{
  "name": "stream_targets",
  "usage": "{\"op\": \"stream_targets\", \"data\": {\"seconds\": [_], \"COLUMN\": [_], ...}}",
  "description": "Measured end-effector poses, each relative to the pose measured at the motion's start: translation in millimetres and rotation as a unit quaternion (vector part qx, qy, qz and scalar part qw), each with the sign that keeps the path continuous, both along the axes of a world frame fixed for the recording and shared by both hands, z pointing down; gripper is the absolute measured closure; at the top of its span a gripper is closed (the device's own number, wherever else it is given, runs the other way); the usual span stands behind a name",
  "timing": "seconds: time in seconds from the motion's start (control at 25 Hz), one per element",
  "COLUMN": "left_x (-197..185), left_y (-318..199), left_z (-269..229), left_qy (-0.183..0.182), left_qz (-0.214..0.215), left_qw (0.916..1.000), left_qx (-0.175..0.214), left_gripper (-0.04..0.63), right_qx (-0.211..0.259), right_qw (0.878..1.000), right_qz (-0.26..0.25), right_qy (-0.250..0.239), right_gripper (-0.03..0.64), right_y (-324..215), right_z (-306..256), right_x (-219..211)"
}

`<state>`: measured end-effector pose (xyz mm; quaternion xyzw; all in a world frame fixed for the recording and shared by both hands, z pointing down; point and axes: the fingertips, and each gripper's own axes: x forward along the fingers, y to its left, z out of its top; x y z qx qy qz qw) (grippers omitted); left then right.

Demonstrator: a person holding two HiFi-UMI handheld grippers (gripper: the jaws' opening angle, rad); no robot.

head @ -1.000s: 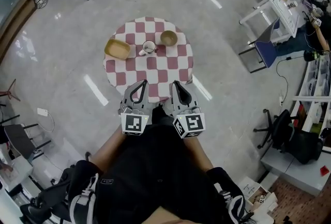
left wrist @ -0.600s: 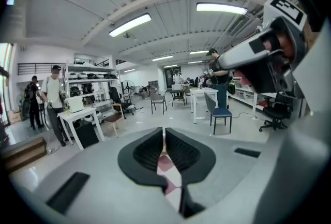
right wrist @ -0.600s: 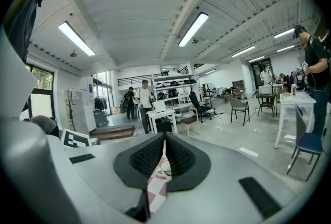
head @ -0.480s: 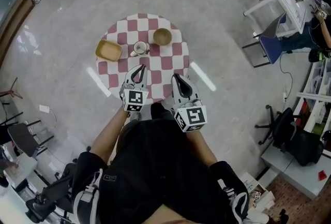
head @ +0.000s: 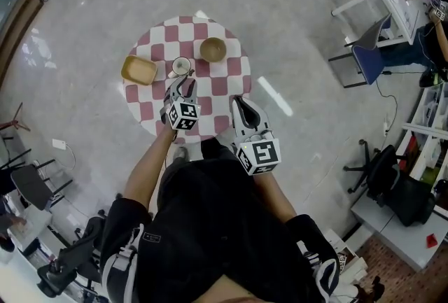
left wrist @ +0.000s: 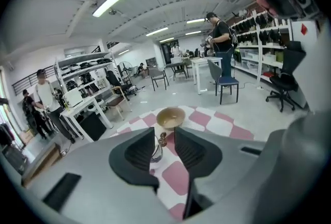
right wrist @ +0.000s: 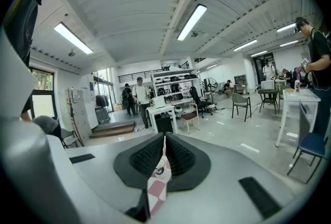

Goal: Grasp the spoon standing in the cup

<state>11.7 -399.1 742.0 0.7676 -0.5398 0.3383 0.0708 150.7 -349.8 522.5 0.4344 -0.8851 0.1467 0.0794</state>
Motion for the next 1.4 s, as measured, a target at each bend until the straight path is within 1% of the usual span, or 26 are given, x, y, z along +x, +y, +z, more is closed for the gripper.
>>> {"op": "stream_targets", "data": {"seconds": [0.12, 0.24, 0.36, 0.6, 0.68, 0.76, 0.88, 1.2, 1.32, 1.4], "left_x": [-2, -3, -6, -6, -6, -7, -8, -15, -21, -25], "left_y": [-8, -16, -22, -32, -34, -34, -34, -32, -29, -27], "left_z": [22, 40, 53, 63, 67, 67, 65, 47, 33, 21], "left_qy": [-0.031, -0.065, -0.081, -0.087, -0.089, -0.091, -0.092, -0.083, -0.067, -0.05], "left_qz": [0.002, 0.015, 0.015, 0.013, 0.013, 0.012, 0.01, 0.003, -0.008, -0.016], "left_qw": [0.9993, 0.9972, 0.9953, 0.994, 0.9934, 0.9932, 0.9933, 0.9955, 0.9973, 0.9985], "left_qx": [-0.021, -0.035, -0.05, -0.065, -0.071, -0.071, -0.069, -0.045, -0.029, -0.019], "left_gripper": [0.466, 0.462, 0.457, 0.458, 0.471, 0.509, 0.523, 0.548, 0.549, 0.549], "right_qx": [-0.006, -0.011, -0.015, -0.023, -0.023, -0.023, -0.022, -0.021, -0.016, -0.01], "right_qw": [1.0, 1.0, 1.0, 1.0, 1.0, 1.0, 1.0, 1.0, 1.0, 1.0], "right_qz": [0.001, 0.004, 0.008, 0.013, 0.014, 0.015, 0.017, 0.015, 0.013, 0.013], "right_qy": [0.001, 0.003, 0.004, 0.01, 0.011, 0.011, 0.012, 0.009, 0.006, 0.005], "right_gripper": [0.581, 0.581, 0.581, 0.581, 0.581, 0.581, 0.581, 0.581, 0.581, 0.581], "right_y": [-7, -14, -20, -28, -30, -31, -31, -22, -19, -16], "right_z": [5, 9, 11, 17, 17, 16, 16, 17, 13, 8], "right_x": [7, 12, 16, 23, 23, 24, 25, 17, 10, 5]}}
